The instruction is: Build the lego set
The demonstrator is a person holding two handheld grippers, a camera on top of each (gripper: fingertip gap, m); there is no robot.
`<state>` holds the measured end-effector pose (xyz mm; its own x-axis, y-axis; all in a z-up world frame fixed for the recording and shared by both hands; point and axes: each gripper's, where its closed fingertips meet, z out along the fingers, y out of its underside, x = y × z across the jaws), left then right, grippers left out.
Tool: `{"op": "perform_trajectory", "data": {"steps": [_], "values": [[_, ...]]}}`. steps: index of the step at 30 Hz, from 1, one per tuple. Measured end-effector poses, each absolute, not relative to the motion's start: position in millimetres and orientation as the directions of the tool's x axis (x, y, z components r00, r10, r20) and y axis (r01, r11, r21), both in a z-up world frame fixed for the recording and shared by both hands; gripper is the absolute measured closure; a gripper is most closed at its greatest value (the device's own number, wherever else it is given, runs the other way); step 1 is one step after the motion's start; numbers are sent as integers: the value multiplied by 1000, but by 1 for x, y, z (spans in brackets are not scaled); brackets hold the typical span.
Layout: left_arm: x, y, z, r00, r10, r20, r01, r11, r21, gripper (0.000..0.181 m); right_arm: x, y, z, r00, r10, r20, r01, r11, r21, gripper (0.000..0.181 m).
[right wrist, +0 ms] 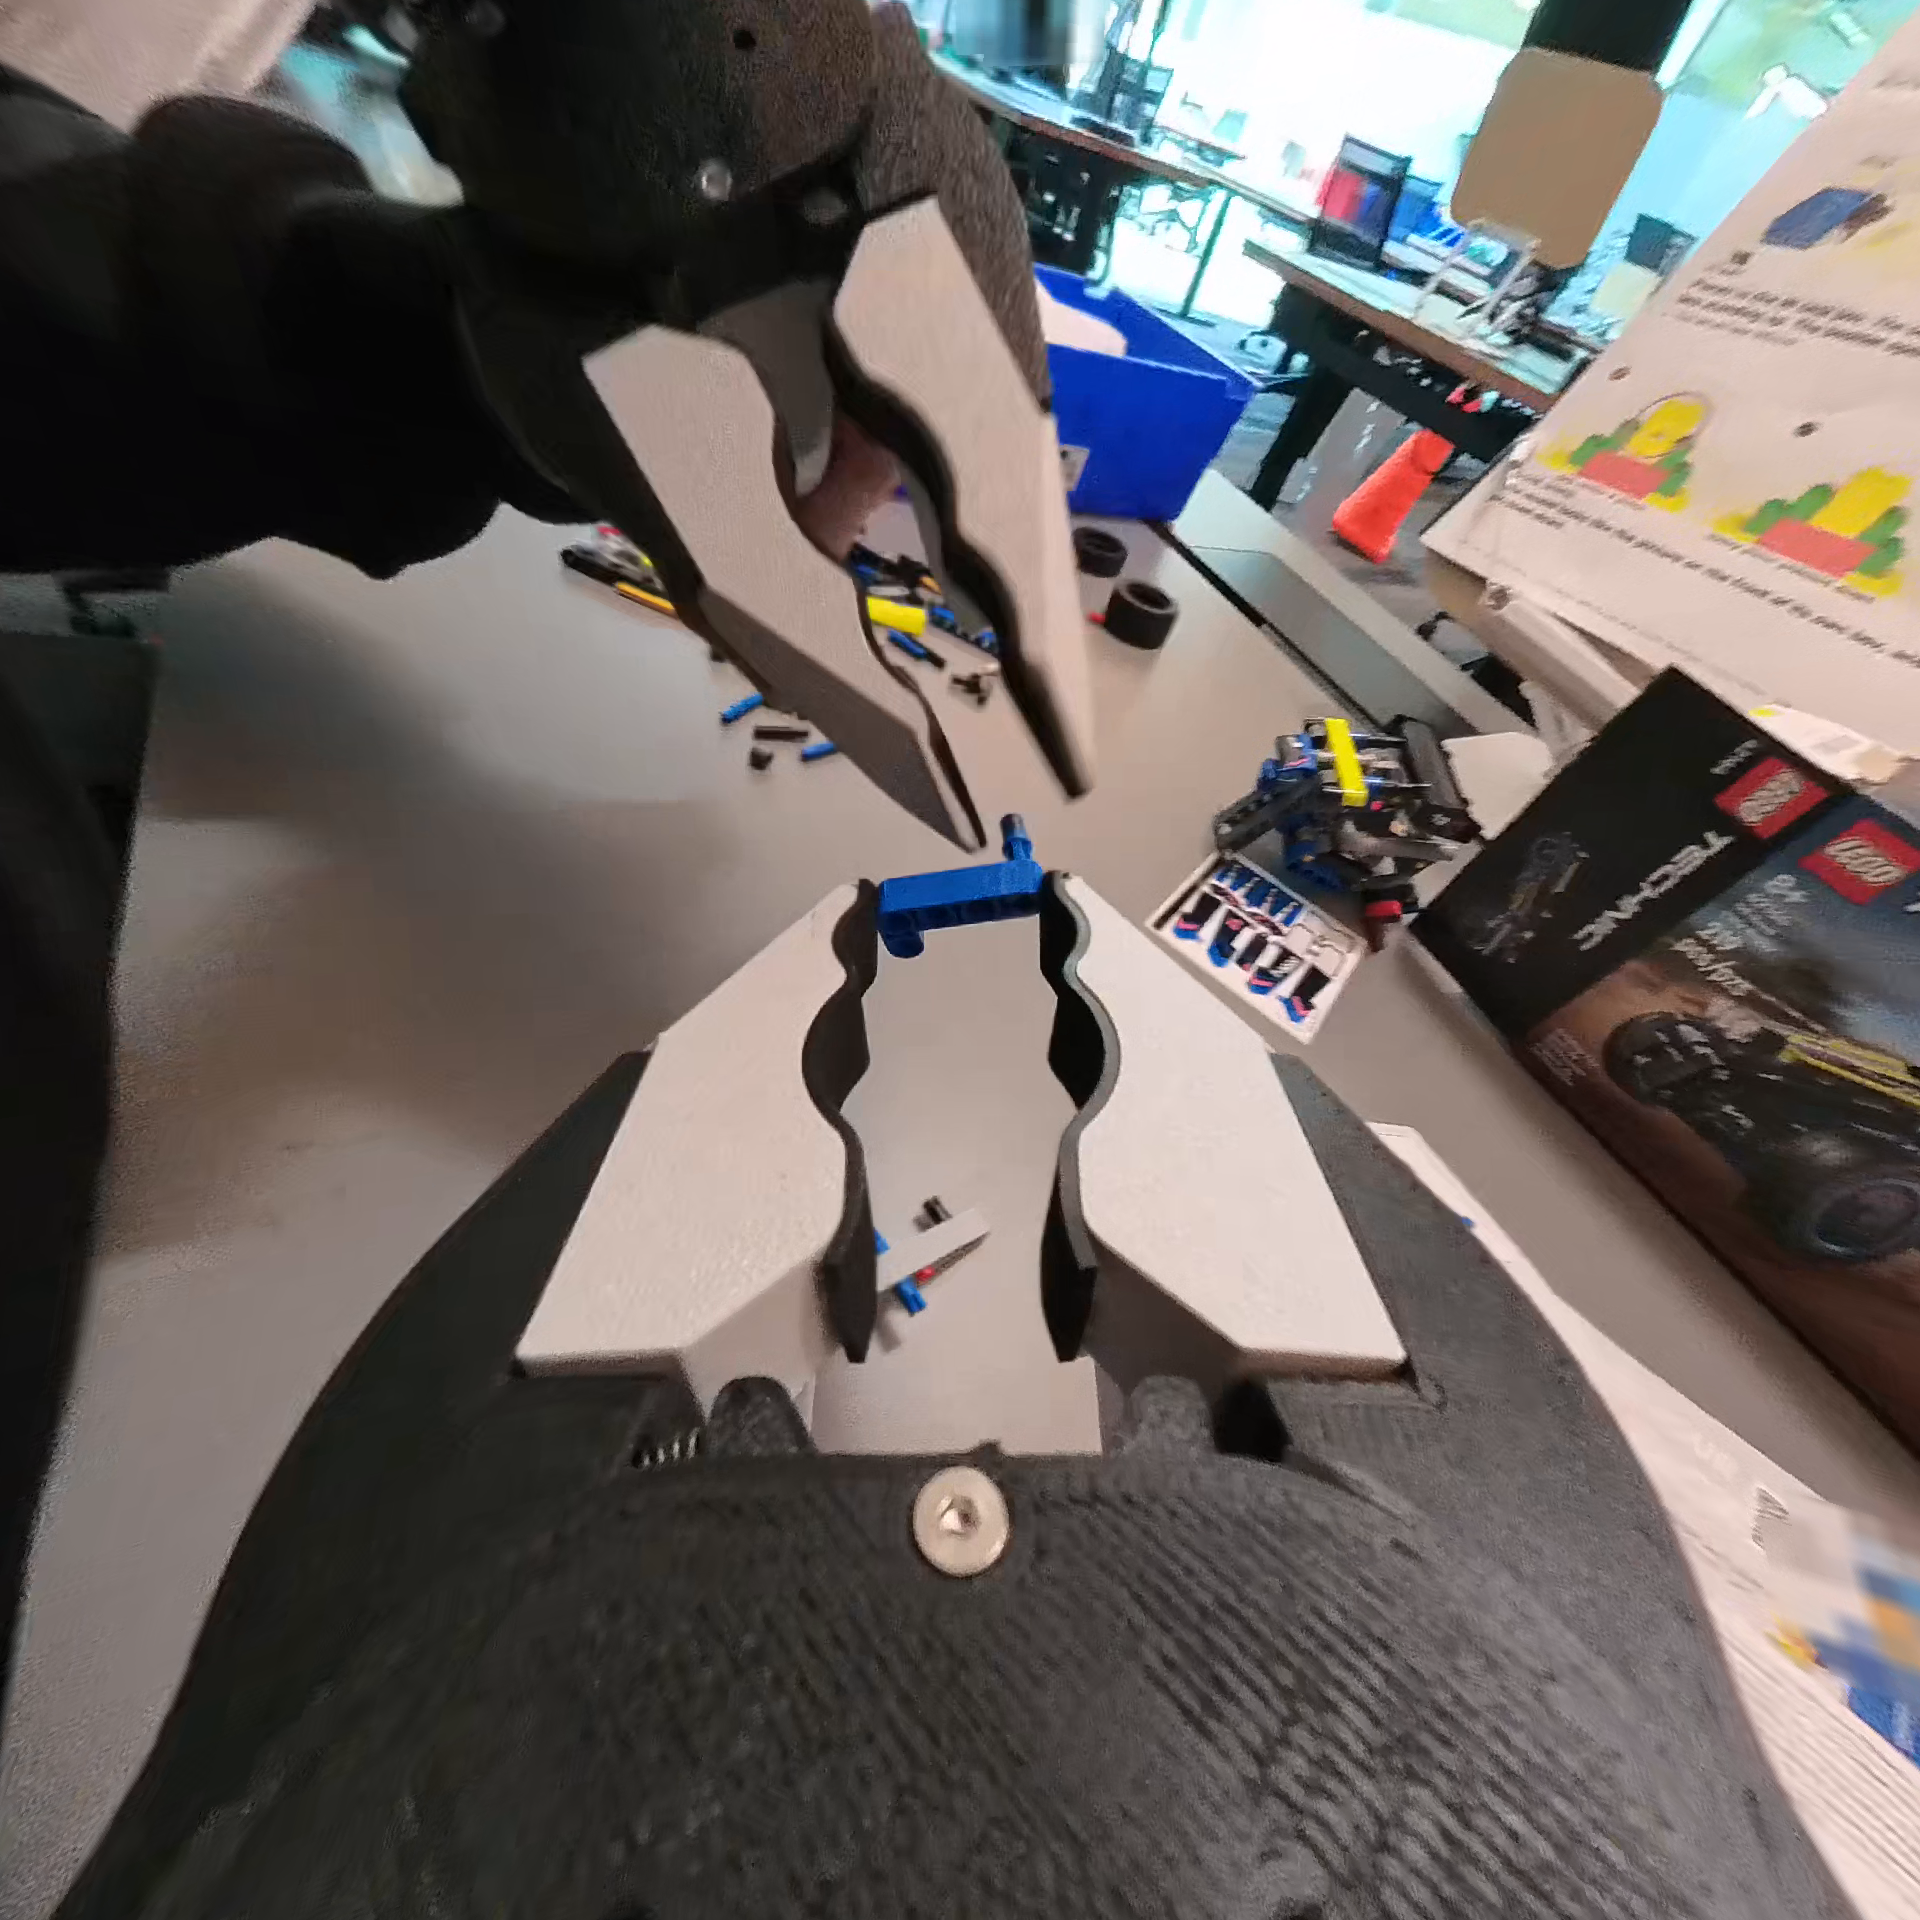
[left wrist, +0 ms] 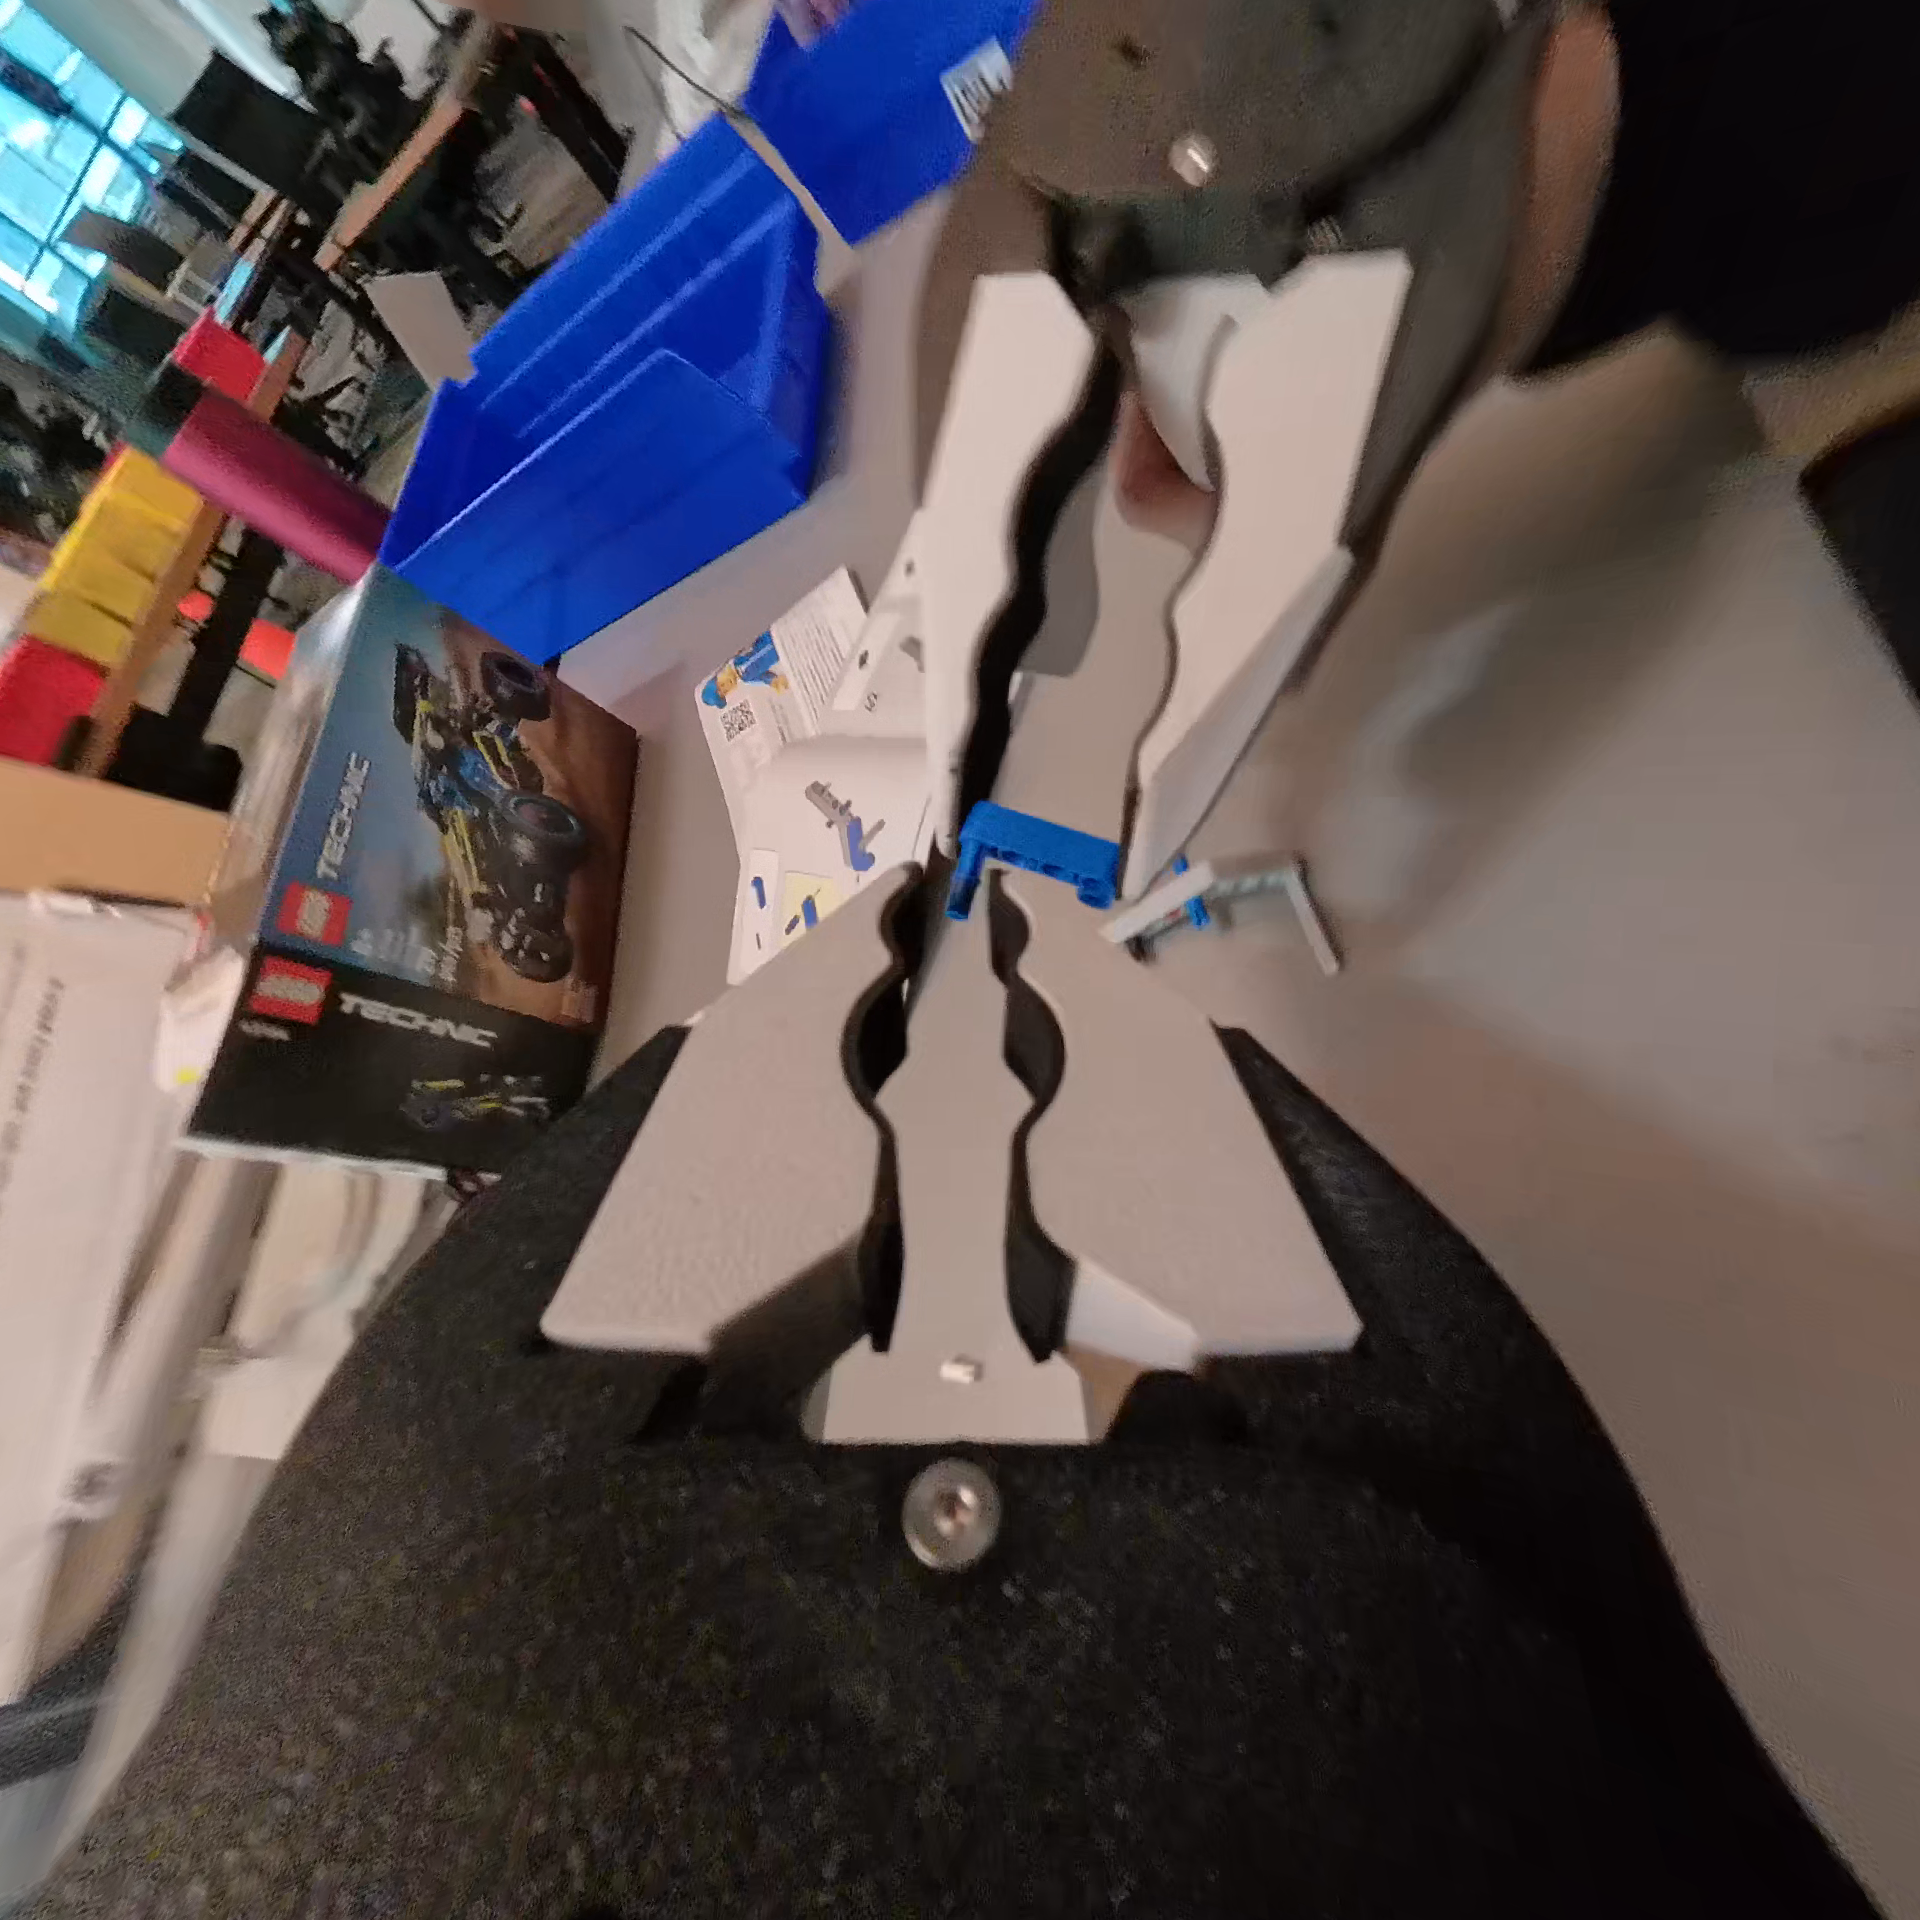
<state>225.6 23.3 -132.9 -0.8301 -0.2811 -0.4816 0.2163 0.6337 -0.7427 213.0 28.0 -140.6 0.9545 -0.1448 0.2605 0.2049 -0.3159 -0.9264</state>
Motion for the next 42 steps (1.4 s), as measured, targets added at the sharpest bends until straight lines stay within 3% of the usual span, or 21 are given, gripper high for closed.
{"op": "perform_trajectory", "data": {"steps": [1,5,8,20,32,36,42], "values": [[229,25,-127,-838,-336,-429,169,587,-791,164,216,27,-141,943,-163,289,225,-328,-918,150],[238,35,-111,-837,-541,-83,-123,334,-935,152,225,27,-130,901,-237,363,278,-326,-904,150],[235,29,-114,-788,-592,169,-328,172,-929,152,231,31,-124,863,-293,412,311,-334,-889,150],[244,32,-121,-641,-768,-16,-293,263,-919,158,233,47,-121,809,-349,474,327,-403,-855,150],[249,36,-126,-579,-794,-183,-218,367,-904,159,233,51,-132,822,-369,434,270,-419,-867,150],[242,39,-149,-635,-773,-10,-340,291,-894,159,227,51,-156,893,-289,345,187,-459,-869,151],[217,43,-202,-666,-684,298,-561,196,-804,159,205,54,-210,970,-94,225,121,-619,-776,150]]}}
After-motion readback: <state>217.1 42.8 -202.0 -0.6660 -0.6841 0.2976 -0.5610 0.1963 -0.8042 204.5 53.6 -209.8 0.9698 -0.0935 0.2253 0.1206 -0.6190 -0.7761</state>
